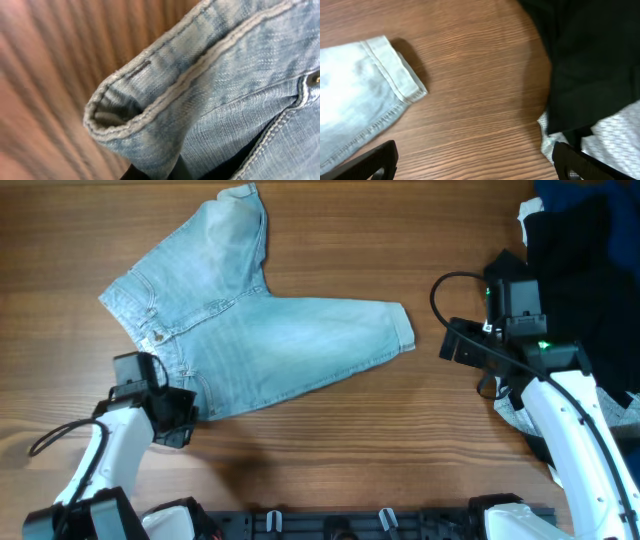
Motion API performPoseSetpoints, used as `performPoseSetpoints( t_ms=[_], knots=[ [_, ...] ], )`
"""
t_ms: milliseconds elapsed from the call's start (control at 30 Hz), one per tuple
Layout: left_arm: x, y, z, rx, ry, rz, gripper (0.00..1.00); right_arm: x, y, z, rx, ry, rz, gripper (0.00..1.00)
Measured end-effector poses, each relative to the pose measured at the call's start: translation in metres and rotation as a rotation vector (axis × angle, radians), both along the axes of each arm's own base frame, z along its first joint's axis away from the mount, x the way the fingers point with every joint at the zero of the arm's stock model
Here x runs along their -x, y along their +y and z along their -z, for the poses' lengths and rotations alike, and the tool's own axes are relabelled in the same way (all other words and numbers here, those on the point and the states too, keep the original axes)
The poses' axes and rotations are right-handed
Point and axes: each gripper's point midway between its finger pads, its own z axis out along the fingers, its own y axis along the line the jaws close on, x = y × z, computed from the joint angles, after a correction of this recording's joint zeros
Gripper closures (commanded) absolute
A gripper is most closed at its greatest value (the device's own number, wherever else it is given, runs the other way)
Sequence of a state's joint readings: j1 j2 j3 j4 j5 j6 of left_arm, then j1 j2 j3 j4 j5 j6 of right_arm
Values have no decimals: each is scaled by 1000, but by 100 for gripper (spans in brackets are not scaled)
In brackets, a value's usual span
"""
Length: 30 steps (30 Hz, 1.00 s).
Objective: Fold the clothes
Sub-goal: 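Grasp the right leg hem of the shorts with the right gripper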
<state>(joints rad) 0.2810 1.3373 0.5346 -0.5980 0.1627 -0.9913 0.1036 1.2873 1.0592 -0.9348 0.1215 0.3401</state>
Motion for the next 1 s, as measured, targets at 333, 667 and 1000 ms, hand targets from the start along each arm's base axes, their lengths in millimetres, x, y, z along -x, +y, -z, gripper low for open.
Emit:
performPoseSetpoints(
  t_ms=[333,667,1000],
  knots=[
    [23,44,-2,-71,39,-115,96,7,56,67,-280,197,-133,13],
    [26,44,-1,-83,46,-46,95,24,120,128,-443,353,-308,11],
    [27,43,-1,-83,50,-37,94,3,138,133,-469,278,-297,19]
  ],
)
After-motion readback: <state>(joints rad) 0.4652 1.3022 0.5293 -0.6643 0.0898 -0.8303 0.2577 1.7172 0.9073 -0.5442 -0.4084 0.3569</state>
